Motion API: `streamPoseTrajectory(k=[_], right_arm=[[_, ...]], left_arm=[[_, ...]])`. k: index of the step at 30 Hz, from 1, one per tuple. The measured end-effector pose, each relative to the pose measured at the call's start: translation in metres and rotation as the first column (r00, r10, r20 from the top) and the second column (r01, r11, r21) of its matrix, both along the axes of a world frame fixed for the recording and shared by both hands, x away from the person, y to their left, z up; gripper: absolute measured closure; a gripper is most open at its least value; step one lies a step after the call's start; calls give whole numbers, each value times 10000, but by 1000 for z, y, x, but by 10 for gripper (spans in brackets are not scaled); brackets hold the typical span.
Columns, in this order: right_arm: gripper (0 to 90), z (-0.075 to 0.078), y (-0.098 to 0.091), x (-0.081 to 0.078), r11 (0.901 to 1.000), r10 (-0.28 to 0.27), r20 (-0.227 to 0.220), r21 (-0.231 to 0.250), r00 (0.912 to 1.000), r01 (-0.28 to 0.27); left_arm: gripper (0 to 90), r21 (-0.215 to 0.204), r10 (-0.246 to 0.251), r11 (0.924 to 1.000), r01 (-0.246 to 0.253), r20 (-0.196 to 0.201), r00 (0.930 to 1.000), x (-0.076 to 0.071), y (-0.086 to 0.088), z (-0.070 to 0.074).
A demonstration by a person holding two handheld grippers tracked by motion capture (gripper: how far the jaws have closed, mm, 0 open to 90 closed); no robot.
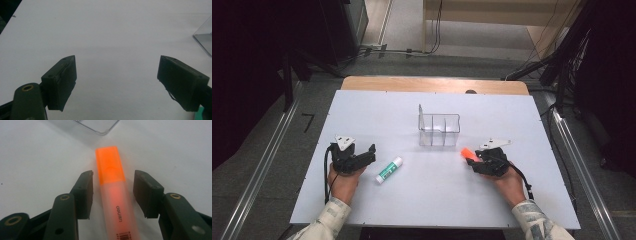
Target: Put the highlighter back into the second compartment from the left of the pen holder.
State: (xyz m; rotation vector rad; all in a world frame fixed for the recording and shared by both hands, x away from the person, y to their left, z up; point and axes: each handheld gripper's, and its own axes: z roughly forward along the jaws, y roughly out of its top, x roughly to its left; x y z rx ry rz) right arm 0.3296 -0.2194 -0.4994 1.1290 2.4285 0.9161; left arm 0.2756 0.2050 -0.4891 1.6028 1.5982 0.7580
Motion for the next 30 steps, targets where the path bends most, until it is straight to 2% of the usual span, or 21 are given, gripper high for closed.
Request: streamPoseTrajectory(k=[17, 30], right_arm=[[584, 0, 2, 1, 9994, 225, 137, -275, 9997, -221], [606, 1, 2, 3, 9996, 183, -83, -228, 9998, -185]], left_arm=[[159, 12, -9, 10000, 9, 5, 10000, 0, 0, 0], [159, 13, 5, 10000, -5, 15, 10000, 0, 0, 0]])
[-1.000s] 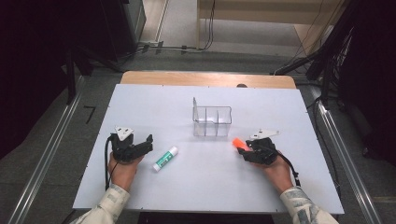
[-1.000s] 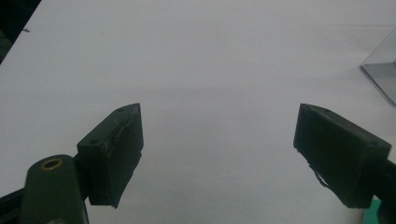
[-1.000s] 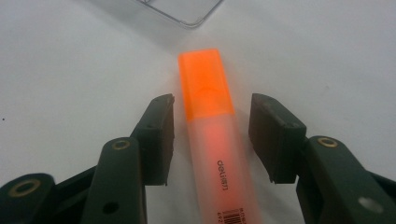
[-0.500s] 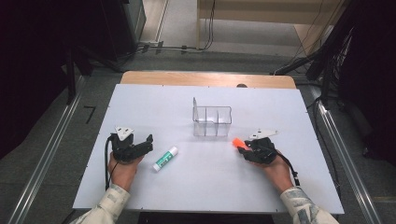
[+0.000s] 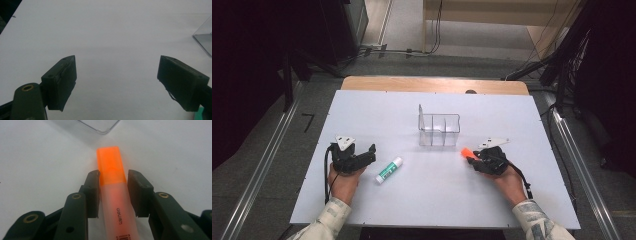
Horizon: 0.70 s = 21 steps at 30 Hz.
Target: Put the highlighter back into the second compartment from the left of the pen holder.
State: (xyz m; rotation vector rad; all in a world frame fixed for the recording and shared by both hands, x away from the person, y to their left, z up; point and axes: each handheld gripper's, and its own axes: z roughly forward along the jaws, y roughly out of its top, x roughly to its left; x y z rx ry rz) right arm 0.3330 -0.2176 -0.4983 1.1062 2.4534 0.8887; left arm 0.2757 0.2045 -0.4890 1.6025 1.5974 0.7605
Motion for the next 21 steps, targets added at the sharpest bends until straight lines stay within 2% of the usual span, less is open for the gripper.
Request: streamPoseTrajectory(k=[7, 21], right_arm=[[637, 1, 0, 0, 10000, -65, -46, -19, 10000, 64], [644, 1, -1, 2, 9999, -138, -163, 64, 9998, 139]], left_arm=[[159, -4, -15, 10000, 15, 3, 10000, 0, 0, 0], [159, -8, 6, 10000, -6, -10, 10000, 0, 0, 0]])
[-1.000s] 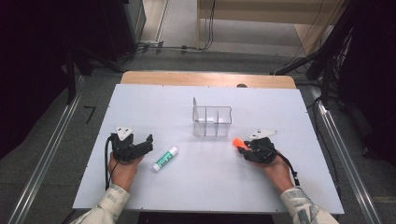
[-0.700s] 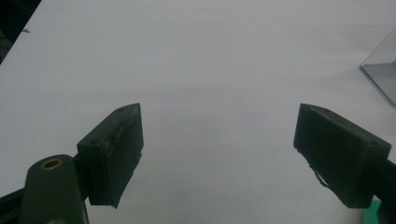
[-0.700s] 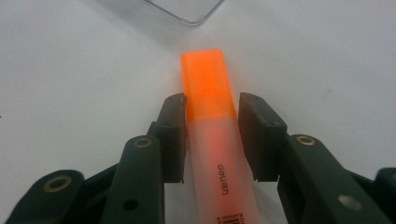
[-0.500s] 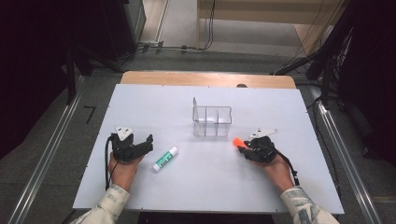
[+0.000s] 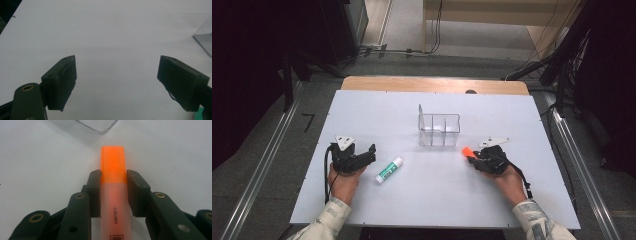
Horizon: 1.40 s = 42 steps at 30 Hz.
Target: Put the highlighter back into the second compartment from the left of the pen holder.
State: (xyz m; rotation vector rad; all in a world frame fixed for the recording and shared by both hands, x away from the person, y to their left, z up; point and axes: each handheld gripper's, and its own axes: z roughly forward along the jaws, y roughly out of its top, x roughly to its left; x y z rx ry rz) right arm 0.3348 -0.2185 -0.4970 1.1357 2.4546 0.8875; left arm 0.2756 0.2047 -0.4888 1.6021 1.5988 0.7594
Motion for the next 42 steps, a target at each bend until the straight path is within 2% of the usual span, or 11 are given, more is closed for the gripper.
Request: streamPoseTrajectory(k=[10, 16, 35, 42], right_arm=[[646, 1, 0, 0, 10000, -54, -112, 66, 9999, 54], [646, 4, -1, 0, 9998, -69, 40, 210, 10000, 68], [646, 32, -3, 4, 9898, -424, 710, 1387, 9966, 322], [646, 41, -1, 6, 9857, -503, 916, 1649, 9945, 346]], left_arm=[[159, -12, -20, 10000, 20, 7, 10000, 0, 0, 0], [159, -8, -15, 10000, 15, 4, 10000, 0, 0, -1], [159, 26, -25, 10000, 25, -9, 10000, 1, -1, -1], [159, 39, -3, 10000, 3, -29, 10000, 1, -1, -1]])
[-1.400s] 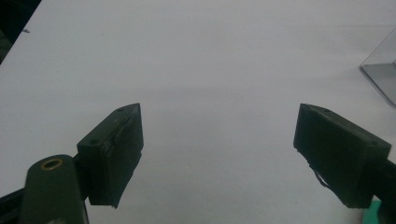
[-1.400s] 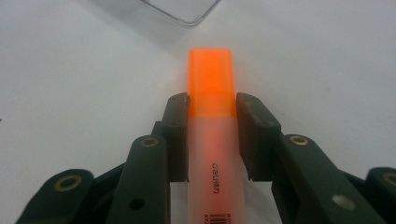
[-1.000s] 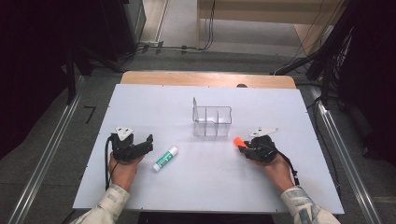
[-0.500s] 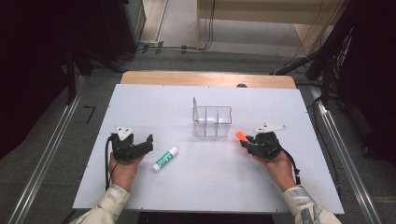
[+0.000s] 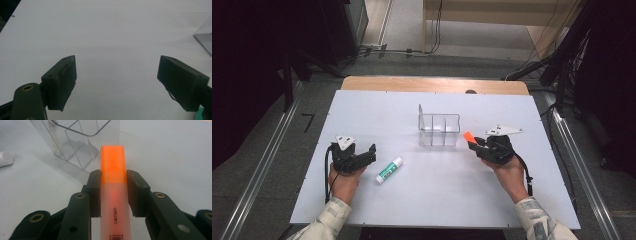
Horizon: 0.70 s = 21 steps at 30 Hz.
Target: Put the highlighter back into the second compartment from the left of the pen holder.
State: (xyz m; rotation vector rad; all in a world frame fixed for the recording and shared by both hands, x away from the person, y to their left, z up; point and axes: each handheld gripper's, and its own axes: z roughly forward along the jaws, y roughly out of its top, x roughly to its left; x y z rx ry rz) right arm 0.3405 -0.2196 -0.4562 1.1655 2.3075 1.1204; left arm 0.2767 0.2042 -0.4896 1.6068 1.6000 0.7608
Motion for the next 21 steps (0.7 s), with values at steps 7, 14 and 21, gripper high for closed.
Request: streamPoseTrajectory(k=[7, 14, 21], right_arm=[[646, 12, 2, 5, 9992, -69, 239, 392, 9997, 60], [646, 20, 8, 12, 9981, -108, 413, 606, 9991, 83], [646, 25, 11, 16, 9973, -146, 528, 727, 9985, 107]], left_arm=[[159, -33, 10, 10000, -10, 23, 10000, 0, 0, 0], [159, -44, 25, 10000, -25, 16, 10000, 0, 1, 0], [159, -67, 15, 10000, -15, 34, 10000, 0, 1, 0]])
